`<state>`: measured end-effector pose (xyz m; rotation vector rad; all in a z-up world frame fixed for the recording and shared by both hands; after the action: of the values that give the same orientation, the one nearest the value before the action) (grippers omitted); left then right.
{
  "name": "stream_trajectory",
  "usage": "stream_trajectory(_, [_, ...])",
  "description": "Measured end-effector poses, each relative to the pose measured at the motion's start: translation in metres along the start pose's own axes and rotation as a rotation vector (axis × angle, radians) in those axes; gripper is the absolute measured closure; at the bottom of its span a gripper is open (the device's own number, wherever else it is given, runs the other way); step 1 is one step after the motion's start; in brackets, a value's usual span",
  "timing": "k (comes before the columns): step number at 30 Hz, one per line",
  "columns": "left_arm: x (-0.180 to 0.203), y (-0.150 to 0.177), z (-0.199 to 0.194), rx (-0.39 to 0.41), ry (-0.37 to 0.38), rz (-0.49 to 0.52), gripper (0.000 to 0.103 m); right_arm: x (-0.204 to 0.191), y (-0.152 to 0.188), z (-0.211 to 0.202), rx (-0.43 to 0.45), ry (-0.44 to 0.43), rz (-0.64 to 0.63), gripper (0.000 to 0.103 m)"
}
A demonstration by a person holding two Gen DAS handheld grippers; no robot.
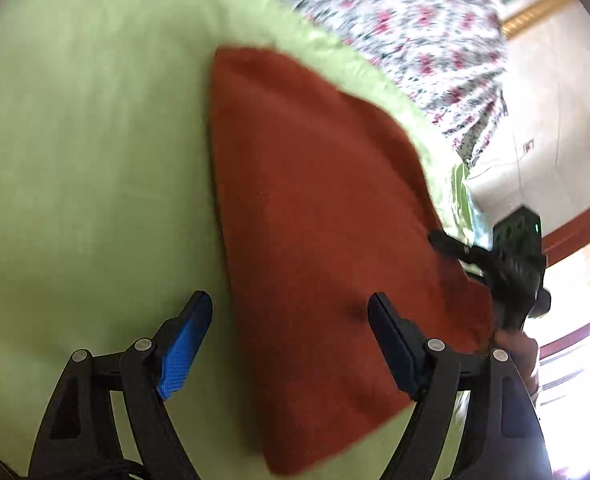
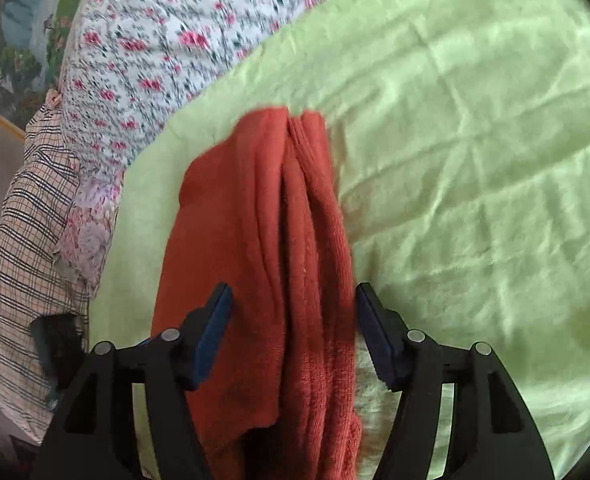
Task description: Fold small clothes
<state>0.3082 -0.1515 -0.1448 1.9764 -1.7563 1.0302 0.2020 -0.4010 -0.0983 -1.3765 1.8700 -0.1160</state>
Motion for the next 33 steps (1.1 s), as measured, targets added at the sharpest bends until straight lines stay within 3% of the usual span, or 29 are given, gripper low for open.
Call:
stream_trajectory(2, [0.001, -0.005, 0.017, -0.026, 0.035, -0.014, 0.023, 0.000, 0.005, 0.008, -0.020, -0.005, 0.002, 0.039])
stream_trajectory(5, [0.009, -0.007, 0.025, -0.015, 0.040, 0.025, 0.056, -0.006, 0.008, 0.010, -0.031, -0.018, 0.000, 0.071])
stream_trajectory(6, [0.009, -0.010, 0.021, 0.002, 0.033, 0.033, 0.069, -0.008, 0.010, 0.011, -0.035, -0.025, 0.013, 0.074])
stream_trajectory(9, [0.010, -0.007, -0.006, 0.048, 0.053, 0.056, 0.082, -0.018, 0.010, 0.005, -0.003, 0.017, -0.014, 0.079])
stream_trajectory(13, [0.006, -0.001, -0.061, 0.128, 0.018, 0.121, 0.083, -0.054, 0.014, -0.007, 0.055, -0.065, -0.011, 0.080])
stream_trajectory(22, [-0.063, 0.037, -0.195, 0.277, -0.061, 0.114, 0.083, -0.175, 0.059, 0.041, 0.010, -0.263, -0.115, 0.081])
stream_trajectory(25, [-0.103, 0.059, -0.202, 0.244, -0.108, 0.089, 0.082, -0.194, 0.084, 0.061, -0.030, -0.302, -0.122, 0.081])
stream_trajectory(28, [-0.137, 0.066, -0.191, 0.180, -0.097, 0.011, 0.078, -0.194, 0.110, 0.085, -0.105, -0.233, -0.137, 0.081])
stream_trajectory(31, [-0.149, 0.052, -0.192, 0.170, -0.029, -0.052, 0.068, -0.188, 0.116, 0.088, -0.121, -0.222, -0.095, 0.076])
stream_trajectory(33, [-0.156, 0.029, -0.196, 0.196, -0.036, -0.068, 0.060, -0.186, 0.114, 0.083, -0.113, -0.217, -0.082, 0.074])
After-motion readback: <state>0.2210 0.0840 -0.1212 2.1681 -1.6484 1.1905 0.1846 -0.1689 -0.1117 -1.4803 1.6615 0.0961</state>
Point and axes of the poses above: each gripper's, at about its wrist camera, not at the fingertips, and z roughly the way its jaws point, x to its right, y to its underside, the point moved 9 cm from there along z, roughly the way its jaws point, and after that the axes turned 11 degrees about -z, right-handed, at the moved point
